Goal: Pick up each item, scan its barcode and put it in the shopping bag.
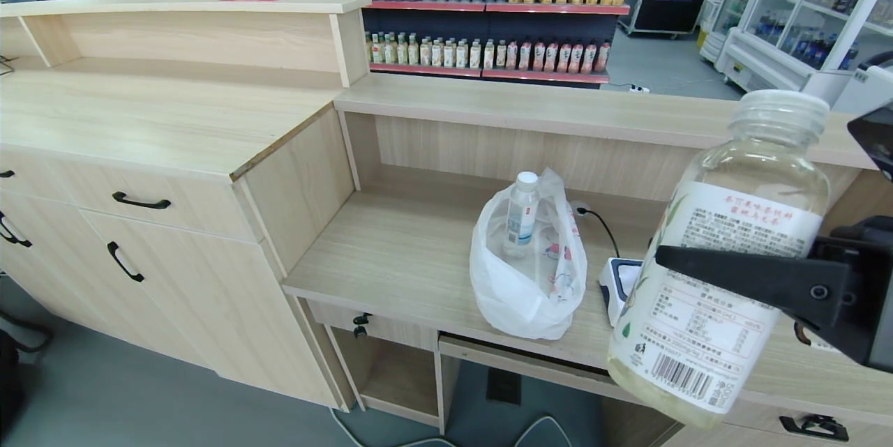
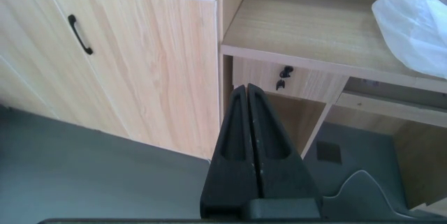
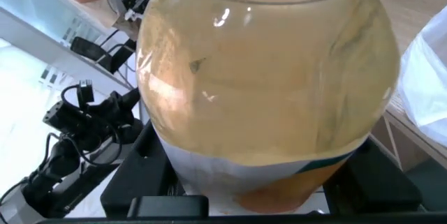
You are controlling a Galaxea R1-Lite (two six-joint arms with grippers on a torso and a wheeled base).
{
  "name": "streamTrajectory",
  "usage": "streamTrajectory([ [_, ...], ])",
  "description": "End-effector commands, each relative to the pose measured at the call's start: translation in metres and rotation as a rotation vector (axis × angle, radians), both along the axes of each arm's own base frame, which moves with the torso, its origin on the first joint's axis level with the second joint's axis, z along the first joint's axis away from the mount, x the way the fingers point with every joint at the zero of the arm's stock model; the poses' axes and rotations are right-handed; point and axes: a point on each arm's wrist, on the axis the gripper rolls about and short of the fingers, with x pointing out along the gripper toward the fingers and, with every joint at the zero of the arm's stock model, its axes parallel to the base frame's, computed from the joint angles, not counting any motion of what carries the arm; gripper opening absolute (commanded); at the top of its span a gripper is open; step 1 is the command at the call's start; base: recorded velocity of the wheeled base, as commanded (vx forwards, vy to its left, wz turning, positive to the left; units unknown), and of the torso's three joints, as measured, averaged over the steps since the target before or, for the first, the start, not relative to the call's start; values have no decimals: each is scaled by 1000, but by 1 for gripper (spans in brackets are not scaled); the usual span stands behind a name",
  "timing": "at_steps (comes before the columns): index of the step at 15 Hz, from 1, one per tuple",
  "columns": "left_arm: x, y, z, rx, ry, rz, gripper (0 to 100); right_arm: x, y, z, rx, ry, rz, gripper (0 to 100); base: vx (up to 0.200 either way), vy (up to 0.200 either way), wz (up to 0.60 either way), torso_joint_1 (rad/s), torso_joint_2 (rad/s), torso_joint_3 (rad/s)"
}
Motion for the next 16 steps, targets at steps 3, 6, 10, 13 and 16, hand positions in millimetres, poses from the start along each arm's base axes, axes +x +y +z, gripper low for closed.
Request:
streamTrajectory([
  [3, 0, 0, 0, 0, 0, 0, 0, 23, -14, -9, -94, -52, -175, 0, 0, 0, 0, 0, 0, 0],
  [6, 0, 0, 0, 0, 0, 0, 0, 78, -84, -40, -536, -259, -569, 0, 0, 0, 0, 0, 0, 0],
  [10, 0, 0, 0, 0, 0, 0, 0, 80, -146, -53, -815, -362, -788, 0, 0, 0, 0, 0, 0, 0],
  [13, 0, 0, 0, 0, 0, 0, 0, 86, -170, -62, -876, -473, -912, 0, 0, 0, 0, 0, 0, 0],
  [16, 0, 0, 0, 0, 0, 0, 0, 93, -181, -71, -974, -485, -912, 0, 0, 0, 400, 3, 0, 0],
])
